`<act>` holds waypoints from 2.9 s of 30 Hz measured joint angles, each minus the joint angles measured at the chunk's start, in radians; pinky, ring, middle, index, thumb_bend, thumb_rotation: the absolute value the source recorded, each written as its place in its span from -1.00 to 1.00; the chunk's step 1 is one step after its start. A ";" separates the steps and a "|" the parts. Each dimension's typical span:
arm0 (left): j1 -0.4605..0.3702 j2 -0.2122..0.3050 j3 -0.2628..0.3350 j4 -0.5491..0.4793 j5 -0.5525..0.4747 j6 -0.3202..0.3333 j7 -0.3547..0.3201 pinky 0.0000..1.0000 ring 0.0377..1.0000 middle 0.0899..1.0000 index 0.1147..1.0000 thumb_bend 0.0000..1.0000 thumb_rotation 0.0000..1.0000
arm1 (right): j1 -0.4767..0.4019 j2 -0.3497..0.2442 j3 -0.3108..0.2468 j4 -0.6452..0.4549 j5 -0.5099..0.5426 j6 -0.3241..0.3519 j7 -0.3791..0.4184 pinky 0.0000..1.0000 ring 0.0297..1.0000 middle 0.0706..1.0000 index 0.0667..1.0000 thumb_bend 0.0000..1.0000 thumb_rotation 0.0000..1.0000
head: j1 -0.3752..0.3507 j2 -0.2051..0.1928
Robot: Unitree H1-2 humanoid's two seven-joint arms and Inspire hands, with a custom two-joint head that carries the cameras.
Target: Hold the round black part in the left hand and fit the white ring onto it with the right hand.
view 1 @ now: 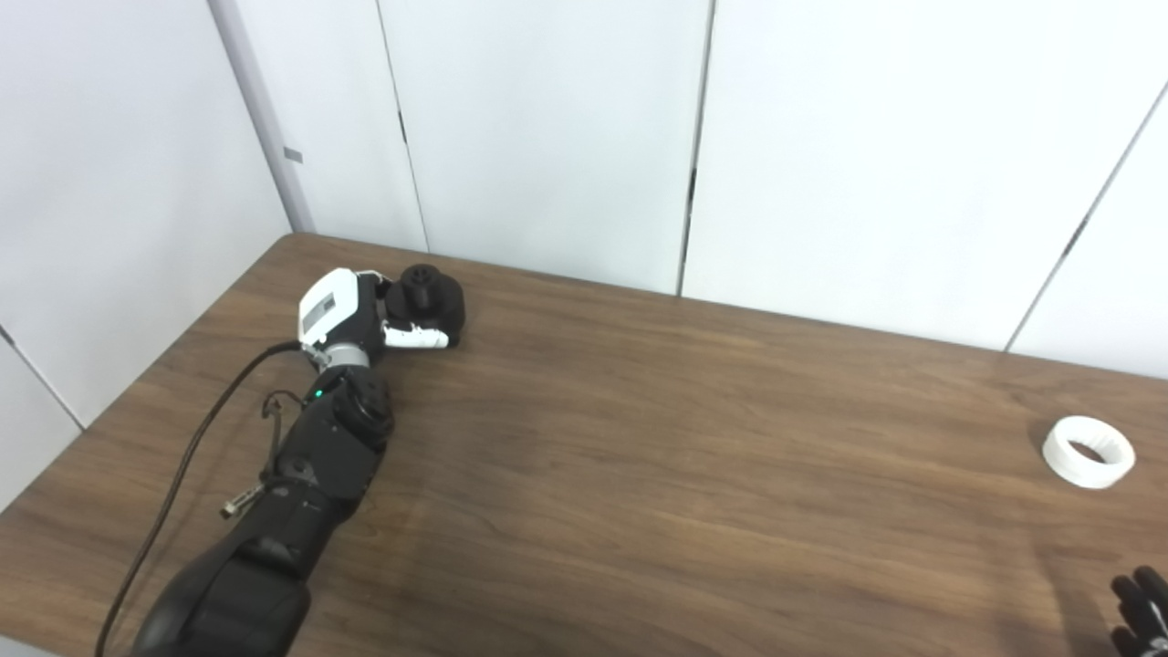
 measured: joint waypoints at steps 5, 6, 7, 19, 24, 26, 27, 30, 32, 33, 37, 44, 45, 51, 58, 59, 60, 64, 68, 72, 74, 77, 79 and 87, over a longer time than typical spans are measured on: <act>0.003 -0.001 0.006 -0.006 -0.008 -0.012 -0.003 0.47 0.65 0.48 -0.17 0.04 -0.90 | -0.002 0.000 0.000 0.000 0.003 0.001 0.000 1.00 0.98 0.84 0.85 0.28 1.00 | -0.012 0.000; 0.004 -0.001 0.005 -0.006 -0.010 -0.015 -0.003 0.47 0.66 0.49 -0.17 0.04 -0.90 | -0.002 0.000 0.000 0.000 0.003 0.001 0.000 1.00 0.97 0.84 0.84 0.28 1.00 | -0.017 -0.002; 0.004 -0.001 0.005 -0.007 -0.011 -0.016 -0.004 0.48 0.67 0.49 -0.17 0.04 -0.90 | -0.003 0.000 0.000 0.000 0.002 0.002 -0.001 1.00 0.96 0.83 0.83 0.29 1.00 | -0.021 -0.002; 0.106 0.007 -0.020 -0.256 -0.024 -0.014 -0.118 0.57 0.77 0.56 -0.17 0.04 -0.90 | -0.009 0.009 0.008 -0.002 -0.007 0.011 -0.016 1.00 0.84 0.73 0.77 0.23 0.92 | -0.072 0.038; 0.180 0.022 -0.039 -0.540 -0.017 0.049 -0.247 0.53 0.79 0.61 -0.17 0.05 -0.89 | -0.005 0.008 0.010 -0.045 0.005 0.046 -0.016 1.00 0.90 0.77 0.82 0.16 0.94 | -0.066 0.066; 0.200 0.024 -0.048 -0.642 -0.004 0.085 -0.299 0.49 0.74 0.61 -0.17 0.04 -0.90 | -0.004 0.007 0.010 -0.075 0.007 0.058 -0.016 1.00 0.90 0.77 0.82 0.20 0.90 | -0.055 0.080; 0.210 0.027 -0.058 -0.691 0.000 0.101 -0.328 0.49 0.73 0.61 -0.17 0.04 -0.90 | -0.004 0.006 0.010 -0.081 0.007 0.061 -0.016 1.00 0.90 0.77 0.81 0.20 0.89 | -0.054 0.084; 0.238 0.034 -0.111 -0.829 0.022 0.139 -0.425 0.53 0.73 0.59 -0.16 0.04 -0.89 | 0.000 0.005 0.009 -0.087 0.008 0.080 -0.016 1.00 0.90 0.78 0.82 0.24 0.86 | -0.077 0.097; 0.258 0.034 -0.142 -0.901 0.042 0.165 -0.488 0.54 0.74 0.60 -0.16 0.04 -0.89 | 0.007 0.004 0.009 -0.098 0.007 0.086 -0.016 1.00 0.90 0.79 0.81 0.27 0.84 | -0.086 0.103; 0.270 0.033 -0.158 -0.939 0.048 0.176 -0.514 0.53 0.74 0.60 -0.16 0.04 -0.89 | 0.010 0.004 0.009 -0.107 0.007 0.088 -0.016 1.00 0.89 0.78 0.80 0.24 0.84 | -0.097 0.109; 0.318 0.019 -0.198 -1.052 0.075 0.186 -0.581 0.55 0.76 0.62 -0.16 0.04 -0.89 | 0.010 0.010 0.010 -0.116 0.005 0.094 -0.024 0.98 0.84 0.74 0.77 0.18 0.81 | -0.150 0.153; 0.418 -0.032 -0.234 -1.186 0.100 0.184 -0.645 0.52 0.77 0.64 -0.17 0.04 -0.88 | 0.008 0.013 0.035 -0.129 -0.019 0.110 -0.047 1.00 0.80 0.67 0.75 0.22 0.76 | -0.199 0.190; 0.434 -0.038 -0.246 -1.206 0.113 0.179 -0.648 0.52 0.77 0.65 -0.17 0.04 -0.88 | 0.008 0.013 0.038 -0.139 -0.023 0.119 -0.049 1.00 0.80 0.67 0.75 0.22 0.76 | -0.212 0.196; 0.523 -0.065 -0.309 -1.293 0.173 0.143 -0.692 0.49 0.75 0.65 -0.16 0.04 -0.88 | 0.003 0.014 0.061 -0.166 -0.049 0.136 -0.066 1.00 0.82 0.71 0.74 0.20 0.78 | -0.278 0.232; 0.615 -0.097 -0.378 -1.301 0.245 0.092 -0.729 0.48 0.74 0.65 -0.16 0.04 -0.89 | 0.000 0.016 0.081 -0.205 -0.072 0.187 -0.095 1.00 0.82 0.71 0.75 0.21 0.79 | -0.287 0.252; 0.622 -0.106 -0.386 -1.301 0.260 0.092 -0.736 0.49 0.75 0.65 -0.16 0.04 -0.89 | 0.000 0.015 0.083 -0.207 -0.073 0.191 -0.096 1.00 0.82 0.71 0.75 0.23 0.79 | -0.287 0.259; 0.628 -0.118 -0.393 -1.301 0.282 0.090 -0.738 0.49 0.75 0.65 -0.16 0.04 -0.89 | -0.001 0.015 0.086 -0.207 -0.074 0.192 -0.097 1.00 0.83 0.71 0.75 0.24 0.80 | -0.287 0.259; 0.638 -0.148 -0.412 -1.301 0.326 0.076 -0.745 0.55 0.76 0.64 -0.16 0.04 -0.89 | -0.003 0.015 0.089 -0.209 -0.078 0.198 -0.104 1.00 0.84 0.72 0.75 0.27 0.80 | -0.278 0.278; 0.652 -0.165 -0.439 -1.267 0.373 0.004 -0.726 0.76 0.74 0.59 -0.16 0.04 -0.88 | -0.006 0.014 0.091 -0.214 -0.076 0.206 -0.111 1.00 0.84 0.72 0.74 0.27 0.79 | -0.273 0.287; 0.671 -0.193 -0.446 -1.211 0.431 -0.054 -0.673 0.83 0.75 0.59 -0.16 0.04 -0.88 | -0.011 0.013 0.091 -0.223 -0.072 0.221 -0.115 1.00 0.82 0.71 0.75 0.25 0.80 | -0.265 0.310; 0.673 -0.210 -0.442 -1.194 0.436 -0.063 -0.666 0.85 0.76 0.59 -0.16 0.04 -0.88 | -0.014 0.013 0.091 -0.227 -0.070 0.230 -0.116 1.00 0.82 0.70 0.75 0.26 0.80 | -0.267 0.334; 0.674 -0.228 -0.427 -1.168 0.422 -0.084 -0.649 0.89 0.79 0.61 -0.16 0.04 -0.88 | -0.020 0.013 0.091 -0.236 -0.068 0.242 -0.118 1.00 0.82 0.71 0.75 0.27 0.80 | -0.270 0.350; 0.674 -0.231 -0.413 -1.142 0.398 -0.112 -0.627 0.92 0.78 0.61 -0.16 0.04 -0.88 | -0.022 0.012 0.091 -0.249 -0.068 0.250 -0.121 1.00 0.82 0.71 0.74 0.26 0.81 | -0.267 0.360; 0.686 -0.237 -0.378 -1.071 0.365 -0.211 -0.543 0.88 0.75 0.60 -0.16 0.04 -0.88 | -0.032 0.008 0.090 -0.274 -0.060 0.295 -0.125 1.00 0.87 0.71 0.77 0.24 0.85 | -0.278 0.373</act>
